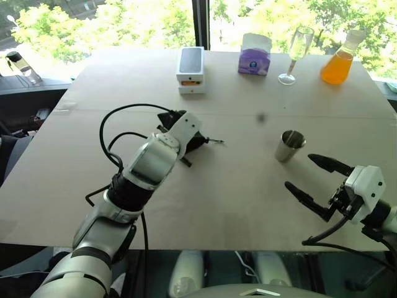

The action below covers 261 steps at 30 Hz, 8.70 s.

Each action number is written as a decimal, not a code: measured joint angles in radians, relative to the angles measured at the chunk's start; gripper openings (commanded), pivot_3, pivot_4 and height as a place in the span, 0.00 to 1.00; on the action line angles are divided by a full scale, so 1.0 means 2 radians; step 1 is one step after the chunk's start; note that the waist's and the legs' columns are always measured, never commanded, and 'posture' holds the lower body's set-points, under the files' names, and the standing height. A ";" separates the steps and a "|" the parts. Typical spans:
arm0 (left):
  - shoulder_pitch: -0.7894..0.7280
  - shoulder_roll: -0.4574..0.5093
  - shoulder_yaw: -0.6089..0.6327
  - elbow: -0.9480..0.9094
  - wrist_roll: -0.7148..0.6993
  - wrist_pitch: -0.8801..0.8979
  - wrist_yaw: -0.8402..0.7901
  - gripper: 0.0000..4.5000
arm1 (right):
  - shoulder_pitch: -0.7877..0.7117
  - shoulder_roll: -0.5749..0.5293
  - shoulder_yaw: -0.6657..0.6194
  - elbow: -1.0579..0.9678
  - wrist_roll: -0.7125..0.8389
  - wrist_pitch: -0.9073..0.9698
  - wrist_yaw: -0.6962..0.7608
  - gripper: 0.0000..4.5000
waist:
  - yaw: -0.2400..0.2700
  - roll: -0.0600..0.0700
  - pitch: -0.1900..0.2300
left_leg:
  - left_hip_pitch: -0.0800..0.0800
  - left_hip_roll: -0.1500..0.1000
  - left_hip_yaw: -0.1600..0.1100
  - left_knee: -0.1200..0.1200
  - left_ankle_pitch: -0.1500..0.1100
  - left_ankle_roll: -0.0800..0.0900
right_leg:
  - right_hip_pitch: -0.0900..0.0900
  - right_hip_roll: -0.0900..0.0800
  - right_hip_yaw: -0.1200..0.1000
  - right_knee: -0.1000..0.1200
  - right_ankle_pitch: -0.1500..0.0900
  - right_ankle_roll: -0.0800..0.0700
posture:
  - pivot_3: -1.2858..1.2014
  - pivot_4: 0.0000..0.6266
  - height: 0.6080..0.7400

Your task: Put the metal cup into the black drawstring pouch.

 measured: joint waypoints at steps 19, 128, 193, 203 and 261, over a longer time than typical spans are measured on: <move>-0.084 -0.144 0.104 0.139 -0.098 0.080 -0.032 0.00 | -0.287 -0.127 0.127 -0.010 -0.017 0.335 -0.036 0.91 | -0.002 0.000 0.000 | -0.002 0.000 -0.002 0.004 -0.002 0.003 | 0.000 0.000 0.000 0.000 0.001 -0.001 | 0.52 0.24 0.98; -0.107 -0.144 0.319 0.215 -0.455 0.082 0.343 0.00 | -0.341 0.379 0.071 0.298 0.107 0.239 -0.133 0.00 | -0.015 -0.001 0.001 | -0.002 0.000 -0.002 0.002 0.000 0.000 | 0.000 -0.001 0.000 0.000 0.001 -0.001 | 0.52 0.24 0.98; 0.012 -0.187 0.473 0.142 -0.761 0.023 0.439 0.00 | -0.353 0.402 0.089 0.369 0.244 0.158 -0.155 0.00 | -0.014 -0.001 0.002 | -0.001 0.000 -0.002 -0.002 0.000 -0.001 | -0.001 -0.001 0.001 -0.002 0.001 -0.001 | 0.52 0.24 0.98; -0.021 -0.143 0.412 0.196 -0.924 -0.092 0.476 0.00 | -0.354 0.366 0.180 0.335 0.131 0.065 -0.056 0.00 | -0.015 -0.001 0.002 | -0.001 0.000 -0.002 -0.002 0.000 -0.001 | -0.001 -0.001 0.001 -0.002 0.001 -0.001 | 0.52 0.24 0.98; 0.037 -0.007 0.230 0.112 -0.847 -0.049 0.400 0.00 | -0.499 0.304 0.328 0.665 -0.266 -0.365 0.047 0.00 | -0.016 -0.002 0.003 | 0.000 0.000 -0.002 -0.002 0.001 -0.002 | 0.000 -0.001 0.000 -0.002 0.001 -0.001 | 0.52 0.24 0.98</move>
